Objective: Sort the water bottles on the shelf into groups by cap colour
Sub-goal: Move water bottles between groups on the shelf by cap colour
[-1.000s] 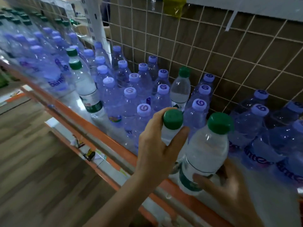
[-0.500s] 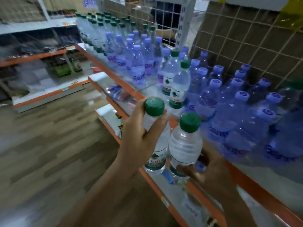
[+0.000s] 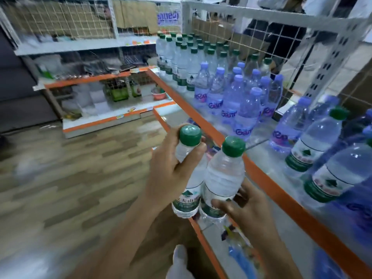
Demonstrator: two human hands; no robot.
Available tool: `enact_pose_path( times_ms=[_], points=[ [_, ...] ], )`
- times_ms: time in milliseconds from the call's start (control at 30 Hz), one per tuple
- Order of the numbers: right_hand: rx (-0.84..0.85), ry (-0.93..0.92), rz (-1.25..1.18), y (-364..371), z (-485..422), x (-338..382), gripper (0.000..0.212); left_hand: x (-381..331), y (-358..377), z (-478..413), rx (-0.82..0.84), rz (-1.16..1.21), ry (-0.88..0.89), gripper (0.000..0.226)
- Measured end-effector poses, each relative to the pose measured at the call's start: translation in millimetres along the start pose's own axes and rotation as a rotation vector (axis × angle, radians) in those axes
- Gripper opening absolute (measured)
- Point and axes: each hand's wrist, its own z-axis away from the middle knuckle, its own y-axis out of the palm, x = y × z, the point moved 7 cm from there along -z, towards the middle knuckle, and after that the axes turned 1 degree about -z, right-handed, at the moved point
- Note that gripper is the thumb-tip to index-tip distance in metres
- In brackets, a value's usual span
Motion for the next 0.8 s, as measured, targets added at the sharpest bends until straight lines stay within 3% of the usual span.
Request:
enact_pose_path(
  times_ms=[133,500,800],
  points=[
    [-0.011,-0.032,0.007,33.1,-97.5,-1.7,0.054,56.8,-17.5,-75.5,0.033,-0.038,0.010,0.028],
    [0.045,-0.050,-0.032,111.7,-328.9,0.0,0.061,197.1,-68.6,-263.0,-0.056,-0.068,0.002,0.016],
    [-0.207,-0.068,-0.017,168.7,-491.1,-13.7,0.051,322.5,-84.1,-419.3,0.039,0.057,0.123,0.036]
  ],
)
